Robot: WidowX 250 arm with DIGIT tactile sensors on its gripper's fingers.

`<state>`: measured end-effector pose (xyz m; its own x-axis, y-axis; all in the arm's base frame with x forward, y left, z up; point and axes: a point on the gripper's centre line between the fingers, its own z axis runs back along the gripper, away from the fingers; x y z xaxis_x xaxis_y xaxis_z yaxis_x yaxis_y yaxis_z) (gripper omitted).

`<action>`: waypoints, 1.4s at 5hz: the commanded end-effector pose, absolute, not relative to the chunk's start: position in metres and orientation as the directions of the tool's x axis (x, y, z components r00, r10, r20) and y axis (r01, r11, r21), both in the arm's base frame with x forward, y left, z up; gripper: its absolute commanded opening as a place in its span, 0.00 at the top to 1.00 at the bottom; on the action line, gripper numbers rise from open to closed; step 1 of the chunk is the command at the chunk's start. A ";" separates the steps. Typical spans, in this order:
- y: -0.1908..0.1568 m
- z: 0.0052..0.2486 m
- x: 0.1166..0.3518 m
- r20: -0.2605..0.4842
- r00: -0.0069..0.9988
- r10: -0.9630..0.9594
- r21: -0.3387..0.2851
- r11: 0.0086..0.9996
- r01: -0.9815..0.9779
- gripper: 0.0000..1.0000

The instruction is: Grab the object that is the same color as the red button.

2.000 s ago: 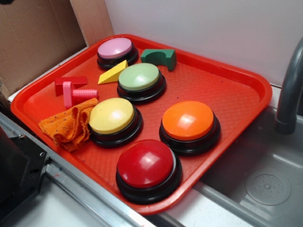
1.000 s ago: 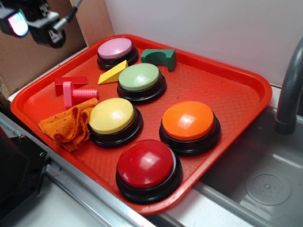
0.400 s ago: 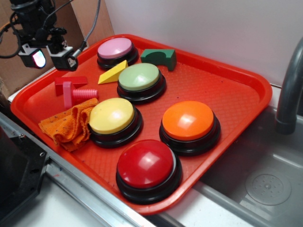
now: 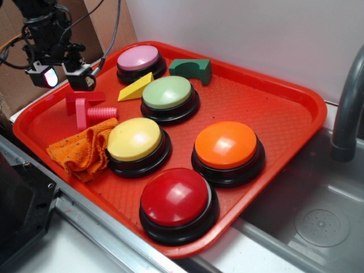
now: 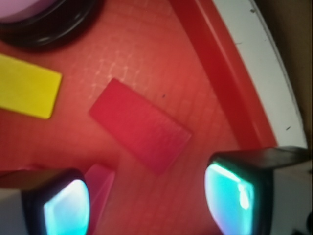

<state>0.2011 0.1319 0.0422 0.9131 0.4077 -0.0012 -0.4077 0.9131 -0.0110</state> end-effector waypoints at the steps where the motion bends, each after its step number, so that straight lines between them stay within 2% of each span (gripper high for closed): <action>1: 0.146 0.033 0.210 0.074 0.954 0.292 0.018 0.956 -0.294 0.00; 2: 0.143 0.026 0.213 0.094 0.974 0.206 0.013 0.978 -0.208 0.00; 3: 0.136 0.016 0.212 0.078 0.985 0.154 0.031 0.987 -0.157 0.00; 5: 0.129 0.001 0.207 0.051 0.992 0.119 0.013 0.993 -0.120 0.00; 6: 0.128 0.000 0.206 0.064 0.992 0.106 -0.014 0.994 -0.106 1.00; 7: 0.129 -0.002 0.207 0.057 0.994 0.096 -0.017 0.995 -0.095 1.00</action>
<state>0.2096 0.1267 -0.0010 0.9927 0.1099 0.0491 -0.1094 0.9939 -0.0117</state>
